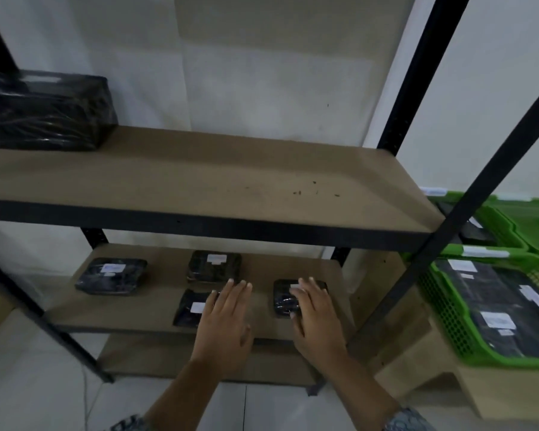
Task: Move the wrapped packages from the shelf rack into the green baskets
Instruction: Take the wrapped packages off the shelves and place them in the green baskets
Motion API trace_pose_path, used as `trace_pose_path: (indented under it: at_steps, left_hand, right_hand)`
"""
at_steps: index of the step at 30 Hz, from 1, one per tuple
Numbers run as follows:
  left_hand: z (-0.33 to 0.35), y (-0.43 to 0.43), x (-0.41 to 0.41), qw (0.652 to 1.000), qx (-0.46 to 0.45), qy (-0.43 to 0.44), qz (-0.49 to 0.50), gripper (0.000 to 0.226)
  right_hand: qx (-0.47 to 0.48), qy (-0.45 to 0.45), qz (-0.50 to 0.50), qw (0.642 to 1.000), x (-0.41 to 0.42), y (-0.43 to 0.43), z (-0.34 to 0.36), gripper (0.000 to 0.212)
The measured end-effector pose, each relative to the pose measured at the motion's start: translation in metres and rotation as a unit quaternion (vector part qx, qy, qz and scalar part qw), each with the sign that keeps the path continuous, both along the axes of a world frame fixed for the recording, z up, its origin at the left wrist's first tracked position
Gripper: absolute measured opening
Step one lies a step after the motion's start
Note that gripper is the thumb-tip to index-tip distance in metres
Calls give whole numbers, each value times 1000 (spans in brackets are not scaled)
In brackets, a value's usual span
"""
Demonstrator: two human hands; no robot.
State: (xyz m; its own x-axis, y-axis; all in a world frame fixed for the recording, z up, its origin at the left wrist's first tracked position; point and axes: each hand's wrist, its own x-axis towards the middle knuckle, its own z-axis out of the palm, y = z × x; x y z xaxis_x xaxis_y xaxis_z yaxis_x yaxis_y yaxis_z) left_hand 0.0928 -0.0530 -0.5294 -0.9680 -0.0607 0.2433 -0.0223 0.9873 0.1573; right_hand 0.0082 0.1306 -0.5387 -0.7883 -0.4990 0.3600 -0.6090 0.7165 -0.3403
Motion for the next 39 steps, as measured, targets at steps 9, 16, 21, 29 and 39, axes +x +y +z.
trace_pose_path:
  at_steps: [9, 16, 21, 29, 39]
  left_hand:
    - [-103, 8, -54, 998, 21, -59, 3, 78]
    - [-196, 7, -106, 997, 47, -59, -5, 64]
    - [-248, 6, -125, 997, 41, -69, -21, 60]
    - [-274, 11, -121, 998, 44, -46, -17, 56]
    - [-264, 9, -119, 995, 54, -88, -15, 57]
  right_hand:
    - [75, -101, -122, 985, -64, 20, -105, 38]
    - [62, -77, -154, 983, -125, 28, -176, 46]
    - [-59, -133, -180, 973, -143, 34, -208, 63]
    - [-270, -240, -189, 913, -137, 35, -228, 82]
    - [-297, -221, -204, 906, -111, 32, -221, 100]
